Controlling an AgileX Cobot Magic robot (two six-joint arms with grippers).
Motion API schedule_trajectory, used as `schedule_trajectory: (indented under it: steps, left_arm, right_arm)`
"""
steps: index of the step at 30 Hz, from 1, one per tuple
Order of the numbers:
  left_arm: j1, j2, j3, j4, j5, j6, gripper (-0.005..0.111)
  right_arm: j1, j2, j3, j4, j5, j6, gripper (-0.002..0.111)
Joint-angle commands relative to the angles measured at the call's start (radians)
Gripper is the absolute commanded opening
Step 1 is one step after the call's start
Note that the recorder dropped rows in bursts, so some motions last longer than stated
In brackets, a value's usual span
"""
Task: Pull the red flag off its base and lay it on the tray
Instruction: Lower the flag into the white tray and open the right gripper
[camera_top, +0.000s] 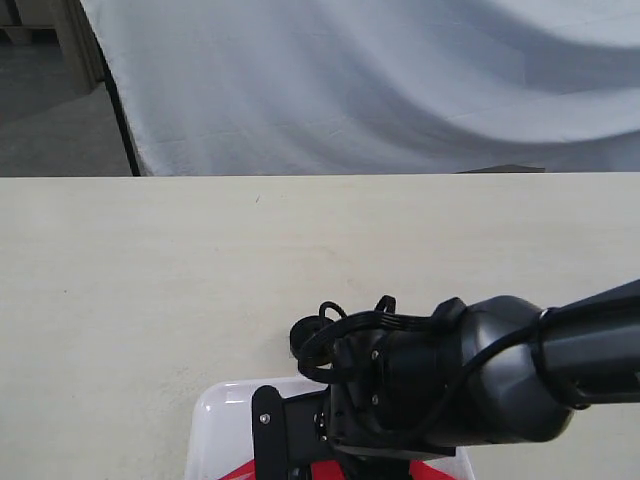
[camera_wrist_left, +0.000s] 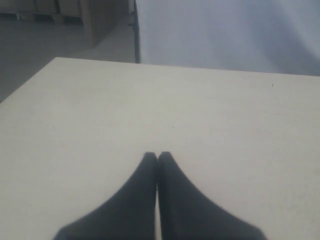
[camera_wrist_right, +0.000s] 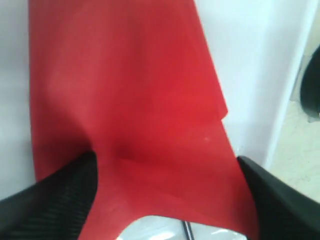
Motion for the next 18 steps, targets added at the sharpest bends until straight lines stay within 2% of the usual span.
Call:
schedule_trajectory:
  steps: [1, 11, 13, 15, 18]
  left_arm:
    - [0.002, -0.001, 0.002, 0.002, -0.002, 0.001, 0.0]
    - [0.002, -0.001, 0.002, 0.002, -0.002, 0.001, 0.0]
    - [0.002, -0.001, 0.002, 0.002, -0.002, 0.001, 0.0]
    - [0.002, -0.001, 0.002, 0.002, -0.002, 0.001, 0.0]
    - [0.002, -0.001, 0.002, 0.002, -0.002, 0.001, 0.0]
  right_arm:
    - [0.002, -0.036, 0.005, 0.022, 0.048, 0.004, 0.072]
    - [0.002, -0.158, 0.005, -0.047, 0.217, 0.034, 0.072]
    - [-0.014, -0.176, 0.005, -0.067, 0.222, 0.057, 0.069]
    - [-0.044, -0.195, 0.005, -0.108, 0.217, 0.106, 0.058]
    - [-0.114, -0.211, 0.005, -0.247, 0.229, 0.3, 0.021]
